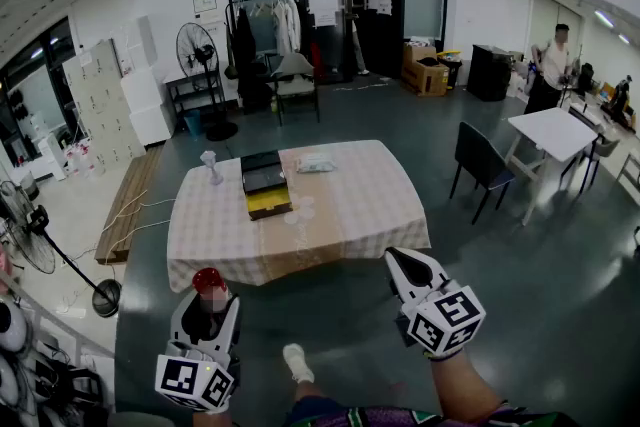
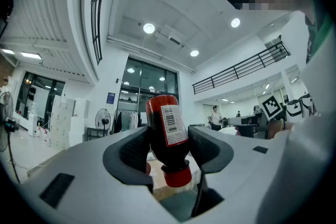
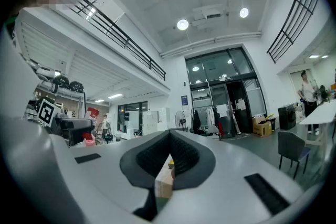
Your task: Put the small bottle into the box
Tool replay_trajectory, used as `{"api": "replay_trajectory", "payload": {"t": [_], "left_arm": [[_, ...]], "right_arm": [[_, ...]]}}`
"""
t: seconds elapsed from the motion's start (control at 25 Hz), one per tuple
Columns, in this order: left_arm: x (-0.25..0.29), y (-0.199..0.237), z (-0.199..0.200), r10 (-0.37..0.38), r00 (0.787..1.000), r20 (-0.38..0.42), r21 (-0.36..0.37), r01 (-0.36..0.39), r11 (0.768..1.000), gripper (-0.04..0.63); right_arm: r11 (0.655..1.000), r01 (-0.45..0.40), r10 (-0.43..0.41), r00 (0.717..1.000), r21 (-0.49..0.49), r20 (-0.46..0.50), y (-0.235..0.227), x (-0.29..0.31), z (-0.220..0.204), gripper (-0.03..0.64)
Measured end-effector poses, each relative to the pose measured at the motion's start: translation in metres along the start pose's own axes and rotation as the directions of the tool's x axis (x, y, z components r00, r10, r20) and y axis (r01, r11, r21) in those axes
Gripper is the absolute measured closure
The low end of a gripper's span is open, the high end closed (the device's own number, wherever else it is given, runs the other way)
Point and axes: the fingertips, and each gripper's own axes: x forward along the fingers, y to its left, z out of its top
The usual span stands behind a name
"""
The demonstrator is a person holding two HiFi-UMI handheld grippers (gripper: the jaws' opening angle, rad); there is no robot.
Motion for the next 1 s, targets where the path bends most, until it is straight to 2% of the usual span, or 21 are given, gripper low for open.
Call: {"api": "replay_trajectory", "payload": {"t": [0.28, 0.64, 0.76, 1.0], "left_arm": [[-0.016, -0.019, -0.006, -0.004, 1.0, -0.019, -0.029, 0.004, 1.0, 0.341], [-0.014, -0.025, -0.009, -0.006, 1.0, -0.017, 0.017, 0.006, 1.0, 0.341], [-0.012, -0.022, -0.013, -0.004, 1.0, -0.023, 0.021, 0.004, 1.0, 0.341], [-0.008, -0.016, -0.013, -0.001, 1.0, -0.024, 0.009, 0.001, 1.0, 0.341]], "right_arm": [[1.0, 0.011, -0.011, 1.0, -0.003, -0.012, 0.007, -0.025, 0.0, 0.612], [1.0, 0.012, -0.012, 1.0, -0.016, -0.003, 0.008, -0.031, 0.0, 0.614], [1.0, -0.005, 0.005, 1.0, 0.013, -0.009, 0.011, -0.028, -0.002, 0.612], [1.0, -0.014, 0.014, 1.0, -0.009, -0.002, 0.014, -0.019, 0.001, 0.612]]}}
